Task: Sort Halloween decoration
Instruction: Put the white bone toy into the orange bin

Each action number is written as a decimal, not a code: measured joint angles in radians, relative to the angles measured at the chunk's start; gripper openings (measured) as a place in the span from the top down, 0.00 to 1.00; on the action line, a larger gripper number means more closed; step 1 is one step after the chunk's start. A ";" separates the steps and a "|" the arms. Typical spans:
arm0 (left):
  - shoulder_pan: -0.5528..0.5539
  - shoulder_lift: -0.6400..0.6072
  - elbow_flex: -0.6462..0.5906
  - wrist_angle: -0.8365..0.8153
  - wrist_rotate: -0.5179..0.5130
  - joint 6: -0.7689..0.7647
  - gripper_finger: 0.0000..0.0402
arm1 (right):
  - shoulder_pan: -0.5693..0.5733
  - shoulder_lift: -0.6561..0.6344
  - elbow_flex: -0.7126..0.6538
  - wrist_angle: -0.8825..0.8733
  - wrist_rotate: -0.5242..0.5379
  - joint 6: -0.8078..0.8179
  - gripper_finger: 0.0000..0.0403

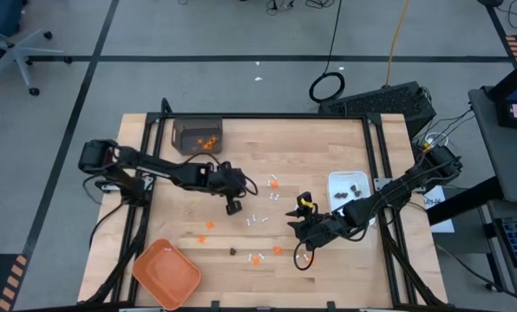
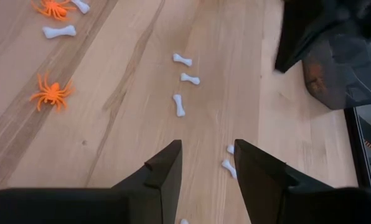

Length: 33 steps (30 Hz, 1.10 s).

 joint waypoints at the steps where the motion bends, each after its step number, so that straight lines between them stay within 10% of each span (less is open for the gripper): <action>1: -0.006 -0.019 0.002 0.007 0.000 0.001 0.99 | 0.000 0.000 0.000 0.000 0.000 0.000 0.68; 23: -0.156 -0.237 -0.007 -0.084 -0.093 0.010 1.00 | 0.000 0.000 0.000 0.055 -0.003 0.003 0.68; 33: -0.275 -0.239 -0.096 -0.050 -0.094 -0.111 1.00 | -0.058 0.067 0.000 0.339 -0.408 0.143 0.68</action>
